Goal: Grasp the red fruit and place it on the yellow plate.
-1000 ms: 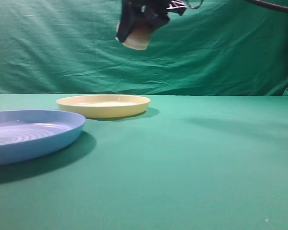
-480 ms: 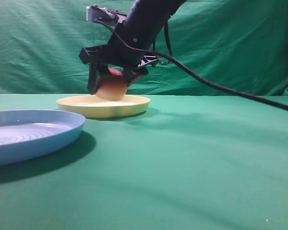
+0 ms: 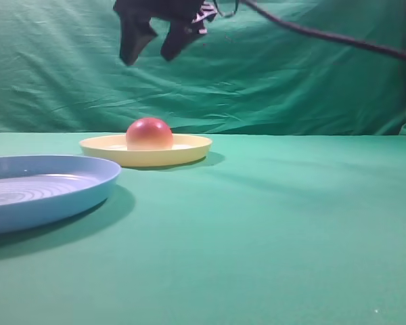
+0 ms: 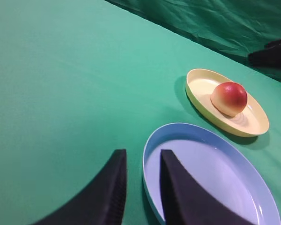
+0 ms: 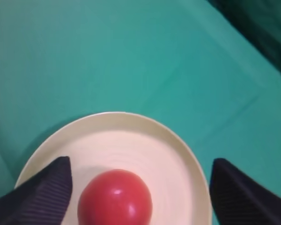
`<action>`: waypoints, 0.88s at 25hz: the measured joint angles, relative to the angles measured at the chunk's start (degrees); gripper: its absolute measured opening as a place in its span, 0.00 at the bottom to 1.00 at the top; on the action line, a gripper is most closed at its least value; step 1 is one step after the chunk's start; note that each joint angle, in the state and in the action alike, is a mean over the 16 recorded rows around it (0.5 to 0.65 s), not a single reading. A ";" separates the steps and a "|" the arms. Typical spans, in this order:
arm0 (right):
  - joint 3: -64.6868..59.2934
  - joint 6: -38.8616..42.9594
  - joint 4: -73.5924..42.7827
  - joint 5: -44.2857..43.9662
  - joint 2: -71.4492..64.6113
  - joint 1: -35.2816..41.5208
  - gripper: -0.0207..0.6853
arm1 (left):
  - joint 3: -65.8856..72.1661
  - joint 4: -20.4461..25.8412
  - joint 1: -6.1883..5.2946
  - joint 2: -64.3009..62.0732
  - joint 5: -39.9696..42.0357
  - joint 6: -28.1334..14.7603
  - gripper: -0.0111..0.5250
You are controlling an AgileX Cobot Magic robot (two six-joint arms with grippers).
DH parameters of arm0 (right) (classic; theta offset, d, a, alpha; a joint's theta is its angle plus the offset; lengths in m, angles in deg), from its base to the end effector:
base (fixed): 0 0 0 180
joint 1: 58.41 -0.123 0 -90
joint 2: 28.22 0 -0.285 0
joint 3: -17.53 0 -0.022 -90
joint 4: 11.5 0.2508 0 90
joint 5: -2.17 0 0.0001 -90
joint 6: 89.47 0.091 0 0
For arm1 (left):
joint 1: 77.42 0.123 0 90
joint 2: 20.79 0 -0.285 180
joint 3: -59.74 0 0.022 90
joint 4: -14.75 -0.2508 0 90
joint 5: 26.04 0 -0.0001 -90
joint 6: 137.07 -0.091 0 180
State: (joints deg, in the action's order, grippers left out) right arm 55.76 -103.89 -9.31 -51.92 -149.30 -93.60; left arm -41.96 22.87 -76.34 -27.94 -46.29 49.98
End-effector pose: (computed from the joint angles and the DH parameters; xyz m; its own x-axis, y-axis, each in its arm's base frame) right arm 0.3705 0.2647 0.3536 -0.4465 -0.5928 -0.6703 -0.7134 0.6880 -0.1332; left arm 0.0531 -0.0035 0.1759 -0.2659 -0.2581 -0.9288 -0.0404 0.9656 -0.2567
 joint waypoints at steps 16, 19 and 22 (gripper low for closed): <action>-38.52 7.33 -0.04 9.84 31.09 0.00 0.03 | 0.00 0.00 0.00 0.00 0.00 0.00 0.31; -49.52 7.28 1.26 16.25 38.68 0.00 0.03 | 0.00 0.00 0.00 0.00 0.00 0.00 0.31; -59.44 7.23 2.35 21.30 46.44 0.00 0.03 | 0.00 0.00 0.00 0.00 0.00 0.00 0.31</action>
State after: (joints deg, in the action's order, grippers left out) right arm -3.68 -96.66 -6.96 -30.62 -102.86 -93.60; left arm -41.96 22.87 -76.34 -27.94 -46.29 49.98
